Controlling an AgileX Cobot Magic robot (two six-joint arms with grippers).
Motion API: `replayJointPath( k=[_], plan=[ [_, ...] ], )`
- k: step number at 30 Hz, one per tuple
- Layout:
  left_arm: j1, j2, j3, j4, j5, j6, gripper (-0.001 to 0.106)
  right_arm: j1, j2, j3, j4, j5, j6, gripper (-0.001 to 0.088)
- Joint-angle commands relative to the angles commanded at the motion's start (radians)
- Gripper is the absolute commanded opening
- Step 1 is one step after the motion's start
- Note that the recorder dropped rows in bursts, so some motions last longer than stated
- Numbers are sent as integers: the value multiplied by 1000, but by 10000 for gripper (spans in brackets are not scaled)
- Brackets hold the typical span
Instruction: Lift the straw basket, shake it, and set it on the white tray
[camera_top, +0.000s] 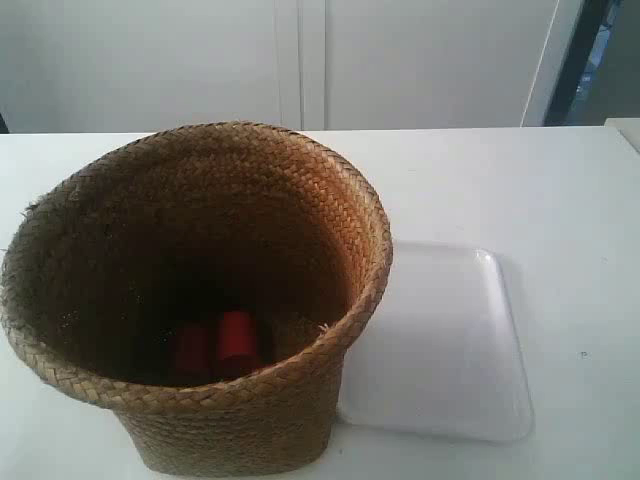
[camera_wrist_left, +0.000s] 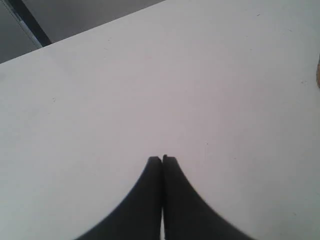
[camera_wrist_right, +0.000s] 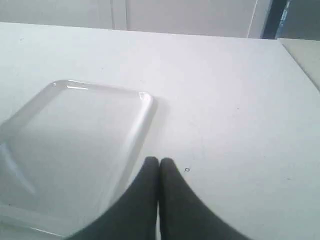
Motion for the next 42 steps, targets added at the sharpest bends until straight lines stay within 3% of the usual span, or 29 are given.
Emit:
replayJointPath(
  k=[3,6,8,12,16,19,23,28,32,36,39,42],
  plan=[
    [0,0,0,-28,-27,-18,0,0,0,0,2,0,0,0],
    [0,0,0,-206,-126,-139,0,0,0,0,35,-137,58,0],
    [0,0,0,-255,-167,-174,0,0,0,0,49,-251,132,0],
    [0,0,0,-266,-215,-178,0,0,0,0,49,-410,152,0],
    [0,0,0,-286,-297,-256,0,0,0,0,49,-464,152,0],
    [0,0,0,-286,-402,-294,0,0,0,0,49,-491,154,0],
    [0,0,0,-290,-650,-304,0,0,0,0,49,-544,174,0],
    [0,0,0,-290,-863,-395,0,0,0,0,49,-749,240,0],
    [0,0,0,-287,-871,-440,0,0,0,0,49,-835,345,0],
    [0,0,-16,-309,-857,-500,0,0,0,0,78,-888,353,0],
    [0,0,-108,-411,-819,-497,0,0,0,-2,145,-1069,394,0],
    [0,22,-240,-438,-816,-497,0,0,0,-114,184,-1072,394,0]
  ],
)
